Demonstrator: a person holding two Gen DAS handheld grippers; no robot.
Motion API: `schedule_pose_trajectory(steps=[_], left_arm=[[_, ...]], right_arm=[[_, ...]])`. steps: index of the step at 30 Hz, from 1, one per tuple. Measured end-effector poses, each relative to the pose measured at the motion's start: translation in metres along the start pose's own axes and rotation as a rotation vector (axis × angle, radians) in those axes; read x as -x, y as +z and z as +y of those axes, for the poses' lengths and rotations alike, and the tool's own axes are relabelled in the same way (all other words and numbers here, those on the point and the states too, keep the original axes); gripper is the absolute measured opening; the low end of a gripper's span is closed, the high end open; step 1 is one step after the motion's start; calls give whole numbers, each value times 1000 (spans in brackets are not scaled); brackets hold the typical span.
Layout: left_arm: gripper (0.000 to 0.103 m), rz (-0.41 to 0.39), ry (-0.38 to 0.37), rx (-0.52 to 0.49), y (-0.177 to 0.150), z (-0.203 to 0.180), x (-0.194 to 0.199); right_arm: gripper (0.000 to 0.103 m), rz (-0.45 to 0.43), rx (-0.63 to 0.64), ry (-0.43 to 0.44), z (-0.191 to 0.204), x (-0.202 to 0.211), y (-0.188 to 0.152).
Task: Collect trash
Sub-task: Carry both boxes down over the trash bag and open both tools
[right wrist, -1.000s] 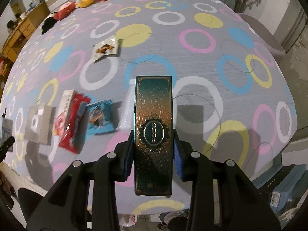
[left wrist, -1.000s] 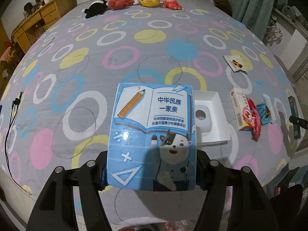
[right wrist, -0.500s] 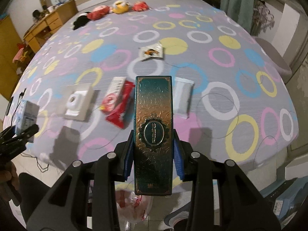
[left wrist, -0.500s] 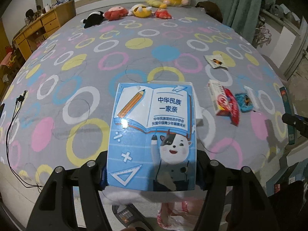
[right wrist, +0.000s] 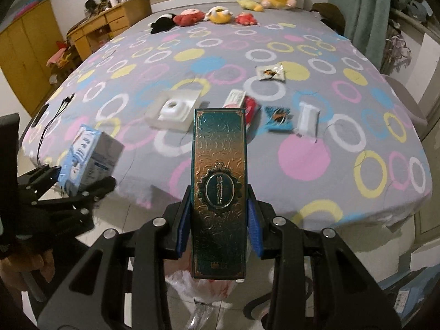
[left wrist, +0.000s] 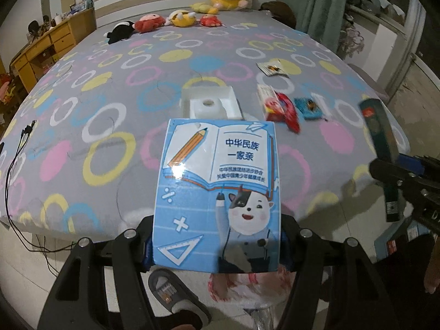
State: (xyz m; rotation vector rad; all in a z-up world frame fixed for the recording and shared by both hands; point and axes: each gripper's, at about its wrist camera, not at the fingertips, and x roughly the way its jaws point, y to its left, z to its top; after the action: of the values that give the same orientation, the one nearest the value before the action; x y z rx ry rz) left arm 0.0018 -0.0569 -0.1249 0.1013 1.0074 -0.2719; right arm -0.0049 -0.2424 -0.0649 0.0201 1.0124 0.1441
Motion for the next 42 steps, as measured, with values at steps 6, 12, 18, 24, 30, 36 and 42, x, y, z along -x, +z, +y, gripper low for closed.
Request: schedule_pose_trajectory(steps=[6,12,18,24,30,36,42], left_arm=[[64,59,-26,-20,-40,-12,-3],[64,117,-39,-40,-70,-19,-18],[64,187,-62,-66,-95,-23,-40],[64,265,-66,-109,-122,-28,-74],[64,334,-64,-116,-140,-27,-114],[64,382,-105,-133,-155,-28,-151],[64,431,-122,-130,-169,-24,-182]], right_arm=[[35,44,14,29,23,-1,-35],[35,80,25,27,33,-7,-62],[35,127,18,38,36,-23,-81],[35,227,-3,38,33,-62,-110],[35,333,-53,56,28,-107,-131],[35,396,-47,25,32,-153,-145],[35,449,-95,20,32,-197,-158]])
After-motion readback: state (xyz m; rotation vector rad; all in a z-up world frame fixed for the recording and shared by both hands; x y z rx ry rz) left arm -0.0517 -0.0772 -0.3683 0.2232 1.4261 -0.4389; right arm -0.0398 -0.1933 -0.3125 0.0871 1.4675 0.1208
